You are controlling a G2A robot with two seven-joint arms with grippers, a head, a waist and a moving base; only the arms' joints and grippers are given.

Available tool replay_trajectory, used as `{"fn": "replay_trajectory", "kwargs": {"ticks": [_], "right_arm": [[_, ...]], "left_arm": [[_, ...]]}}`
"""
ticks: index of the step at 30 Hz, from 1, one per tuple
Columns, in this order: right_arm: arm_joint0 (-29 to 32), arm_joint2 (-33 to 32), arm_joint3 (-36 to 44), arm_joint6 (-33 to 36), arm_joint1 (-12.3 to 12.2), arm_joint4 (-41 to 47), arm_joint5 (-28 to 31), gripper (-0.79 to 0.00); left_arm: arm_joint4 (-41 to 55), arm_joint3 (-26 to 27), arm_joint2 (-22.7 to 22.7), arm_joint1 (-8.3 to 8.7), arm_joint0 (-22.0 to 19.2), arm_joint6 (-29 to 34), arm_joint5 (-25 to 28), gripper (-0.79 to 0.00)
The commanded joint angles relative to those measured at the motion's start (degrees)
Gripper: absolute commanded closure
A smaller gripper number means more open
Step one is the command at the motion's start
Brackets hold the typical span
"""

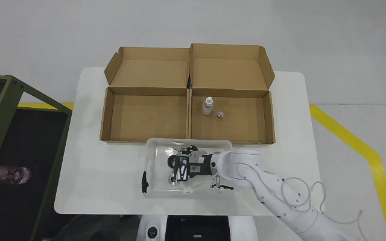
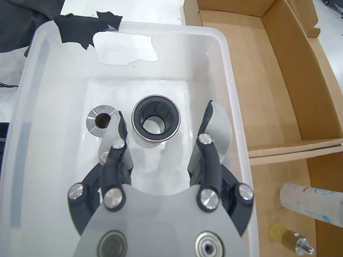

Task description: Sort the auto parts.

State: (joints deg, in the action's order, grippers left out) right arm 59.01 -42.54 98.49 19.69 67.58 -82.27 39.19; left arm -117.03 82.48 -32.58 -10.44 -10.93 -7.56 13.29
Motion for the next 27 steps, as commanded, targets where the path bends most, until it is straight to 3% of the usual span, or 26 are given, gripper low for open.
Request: {"fn": "replay_trajectory", "kwargs": {"ticks": [1, 18, 27], "right_arm": [[-0.36, 0.18, -0.61, -0.08, 0.18, 0.0, -0.17, -0.489], [-2.83, 3.01, -5.01, -0.61, 2.03, -0.62, -1.23, -0.391], [-3.82, 3.92, -7.05, -1.04, 2.92, -0.42, -1.29, -0.416]], "left_arm": [[0.0, 0.0, 0.0, 0.0, 0.0, 0.0, 0.0, -0.785], [0.0, 0.0, 0.0, 0.0, 0.0, 0.0, 0.0, -0.785], [0.0, 0.0, 0.0, 0.0, 0.0, 0.0, 0.0, -0.785]]}}
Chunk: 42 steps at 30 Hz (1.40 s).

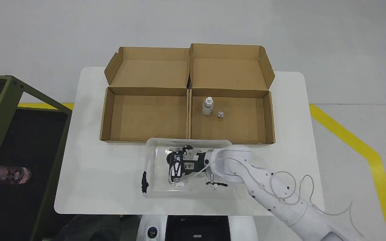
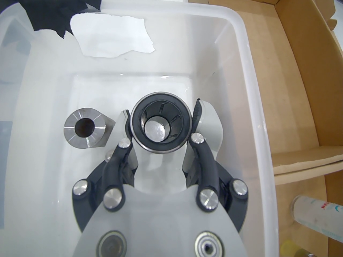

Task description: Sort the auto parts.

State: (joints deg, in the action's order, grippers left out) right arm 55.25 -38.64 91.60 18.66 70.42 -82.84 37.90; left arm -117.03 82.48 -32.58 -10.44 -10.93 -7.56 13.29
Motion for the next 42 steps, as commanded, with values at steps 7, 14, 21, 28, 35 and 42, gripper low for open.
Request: {"fn": "replay_trajectory", "kwargs": {"ticks": [7, 14, 21, 28, 35, 42], "right_arm": [[-0.51, 0.46, -1.49, -0.85, 0.66, 0.92, 0.49, -0.342], [-0.9, 0.8, -2.15, -2.65, 1.13, 0.7, 1.1, -0.095], [-0.46, -0.44, -0.48, -3.76, 1.07, 2.5, 2.62, 0.0], [0.89, -3.0, 2.65, -4.46, 0.5, 4.46, 3.92, 0.0], [2.13, -5.66, 6.72, -4.34, -0.2, 5.29, 5.3, 0.0], [2.46, -7.79, 10.06, -4.42, -0.59, 6.15, 5.88, 0.0]], "left_arm": [[0.0, 0.0, 0.0, 0.0, 0.0, 0.0, 0.0, -0.785], [0.0, 0.0, 0.0, 0.0, 0.0, 0.0, 0.0, -0.785], [0.0, 0.0, 0.0, 0.0, 0.0, 0.0, 0.0, -0.785], [0.0, 0.0, 0.0, 0.0, 0.0, 0.0, 0.0, -0.785], [0.0, 0.0, 0.0, 0.0, 0.0, 0.0, 0.0, -0.785], [0.0, 0.0, 0.0, 0.0, 0.0, 0.0, 0.0, -0.785]]}}
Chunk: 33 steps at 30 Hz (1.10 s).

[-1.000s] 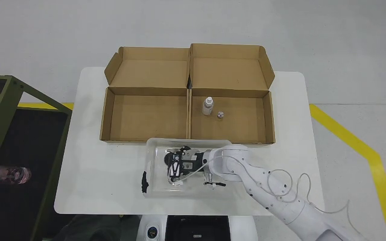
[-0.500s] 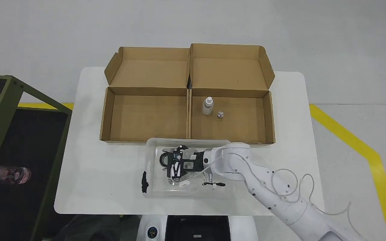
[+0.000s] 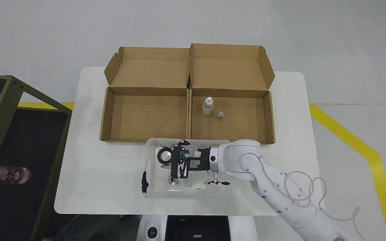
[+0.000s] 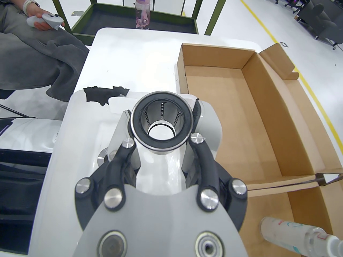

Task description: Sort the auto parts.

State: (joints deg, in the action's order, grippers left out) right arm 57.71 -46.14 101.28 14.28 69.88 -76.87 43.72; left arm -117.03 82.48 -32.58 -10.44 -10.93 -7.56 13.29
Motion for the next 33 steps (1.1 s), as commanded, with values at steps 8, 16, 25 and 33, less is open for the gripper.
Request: {"fn": "replay_trajectory", "kwargs": {"ticks": [8, 16, 25, 33], "right_arm": [[-0.65, -2.41, 2.03, -0.29, -0.17, 1.42, -0.37, 0.0], [-2.44, -3.35, 1.42, -0.54, 0.08, 2.04, -1.39, 0.0], [-5.5, -2.75, -1.0, -0.77, 0.96, 4.17, -3.06, 0.0], [-9.62, -1.15, -6.52, -0.69, 2.3, 5.75, -5.72, 0.0]], "left_arm": [[0.0, 0.0, 0.0, 0.0, 0.0, 0.0, 0.0, -0.785], [0.0, 0.0, 0.0, 0.0, 0.0, 0.0, 0.0, -0.785], [0.0, 0.0, 0.0, 0.0, 0.0, 0.0, 0.0, -0.785], [0.0, 0.0, 0.0, 0.0, 0.0, 0.0, 0.0, -0.785]]}}
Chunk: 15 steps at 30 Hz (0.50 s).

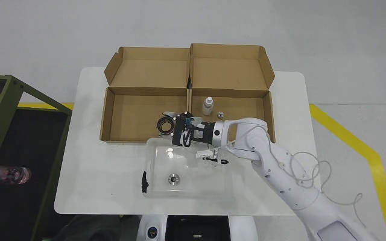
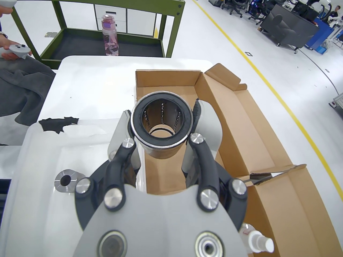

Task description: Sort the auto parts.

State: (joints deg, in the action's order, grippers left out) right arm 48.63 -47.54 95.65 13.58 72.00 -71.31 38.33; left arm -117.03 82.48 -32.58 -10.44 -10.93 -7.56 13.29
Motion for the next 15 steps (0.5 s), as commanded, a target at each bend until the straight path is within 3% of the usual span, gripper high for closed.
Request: {"fn": "replay_trajectory", "kwargs": {"ticks": [1, 15], "right_arm": [[-1.12, 0.5, -1.82, -0.03, 0.38, 0.34, -0.58, 0.0], [-8.42, 4.5, -14.59, -0.72, 3.46, 1.53, -4.29, 0.0]], "left_arm": [[0.0, 0.0, 0.0, 0.0, 0.0, 0.0, 0.0, -0.785], [0.0, 0.0, 0.0, 0.0, 0.0, 0.0, 0.0, -0.785]]}}
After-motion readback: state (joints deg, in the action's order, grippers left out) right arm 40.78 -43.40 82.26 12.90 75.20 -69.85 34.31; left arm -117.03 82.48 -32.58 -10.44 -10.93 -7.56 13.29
